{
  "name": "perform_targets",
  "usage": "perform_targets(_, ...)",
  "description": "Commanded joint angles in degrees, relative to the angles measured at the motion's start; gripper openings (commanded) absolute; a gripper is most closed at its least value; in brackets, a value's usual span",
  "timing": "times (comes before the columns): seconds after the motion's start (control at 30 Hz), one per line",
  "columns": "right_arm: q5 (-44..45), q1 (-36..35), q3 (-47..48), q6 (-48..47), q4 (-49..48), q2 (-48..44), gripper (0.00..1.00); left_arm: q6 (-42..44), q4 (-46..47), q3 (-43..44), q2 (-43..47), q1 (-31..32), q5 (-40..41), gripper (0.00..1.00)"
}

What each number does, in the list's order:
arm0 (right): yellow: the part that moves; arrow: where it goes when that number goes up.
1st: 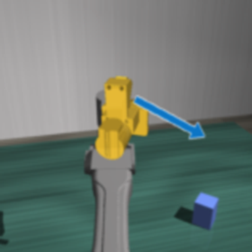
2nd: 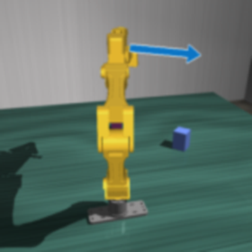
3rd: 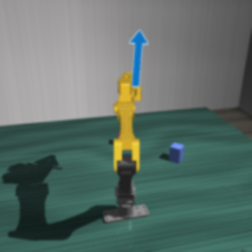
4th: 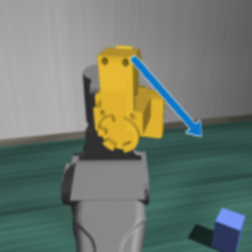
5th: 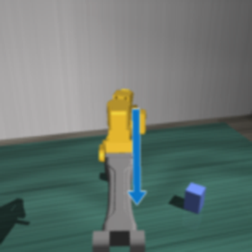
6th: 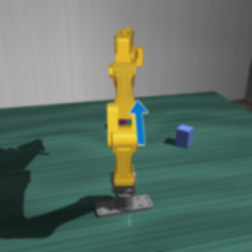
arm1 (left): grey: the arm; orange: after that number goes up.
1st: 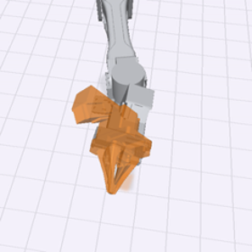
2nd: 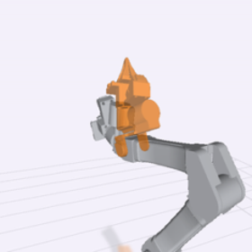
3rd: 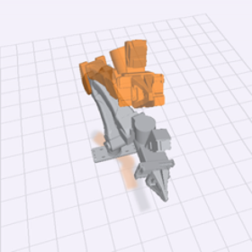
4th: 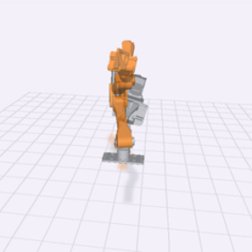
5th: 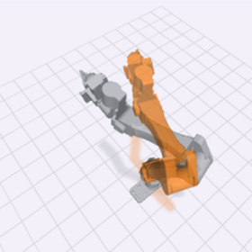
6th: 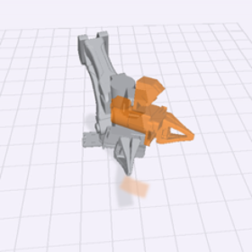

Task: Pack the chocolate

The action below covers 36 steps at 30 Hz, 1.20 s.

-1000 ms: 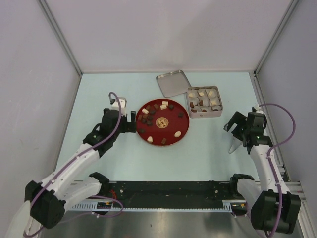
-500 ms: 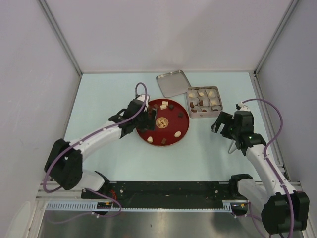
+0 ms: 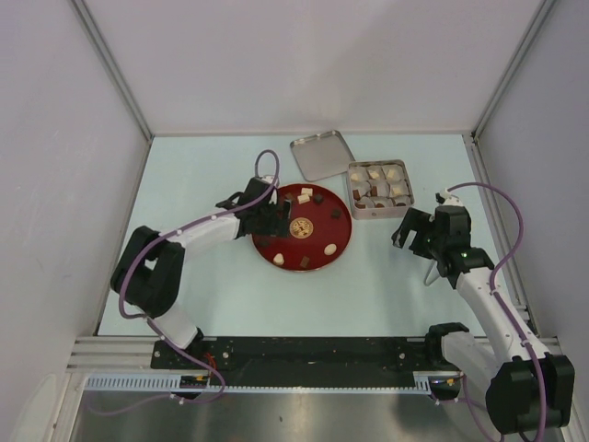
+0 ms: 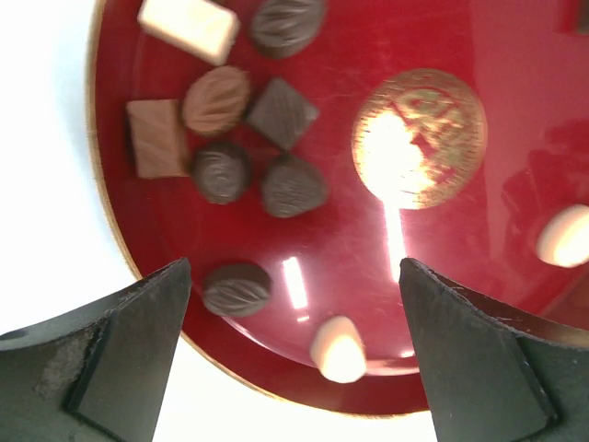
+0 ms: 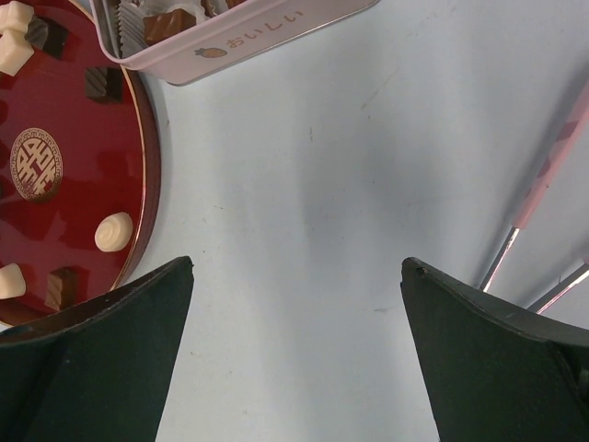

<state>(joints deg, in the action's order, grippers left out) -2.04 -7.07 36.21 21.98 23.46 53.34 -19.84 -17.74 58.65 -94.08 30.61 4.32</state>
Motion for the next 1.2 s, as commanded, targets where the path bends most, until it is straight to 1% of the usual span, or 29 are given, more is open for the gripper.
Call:
perform_targets(0.0,0.1,-0.3,2.5,-1.4,-0.7,-0.3,1.0,-1.5,0.4,1.6,-2.0,-1.3,-2.6,1.0)
perform_targets(0.27,0.6,-0.2,2.5,-2.1,-0.4,-0.2,1.0,-1.9,-0.6,0.8,-3.6,-4.1,-2.7,1.0)
perform_targets(0.47,0.9,0.1,2.5,-2.5,-0.4,0.3,1.0,-0.7,-2.0,-1.3,-2.3,-7.4,-0.4,1.0)
perform_targets(0.77,0.0,0.8,1.6,-2.6,-1.6,0.8,1.0,0.7,-2.9,-6.8,0.7,-17.6,3.9,1.0)
perform_targets(1.03,-1.6,1.9,0.8,-3.3,-3.5,1.8,1.0,0.8,-3.8,-10.0,5.3,-29.0,5.1,1.0)
perform_targets(1.07,-2.1,2.2,0.7,-3.3,-3.6,1.9,1.0,0.9,-4.1,-10.5,5.7,-30.1,5.4,1.0)
perform_targets(1.1,-2.4,2.4,0.6,-3.4,-4.0,2.0,1.0,0.9,-4.2,-10.6,5.9,-32.8,5.6,1.0)
perform_targets(1.17,-3.2,2.7,0.5,-3.7,-4.5,2.6,1.0,0.7,-4.8,-10.8,6.2,-35.1,5.9,1.0)
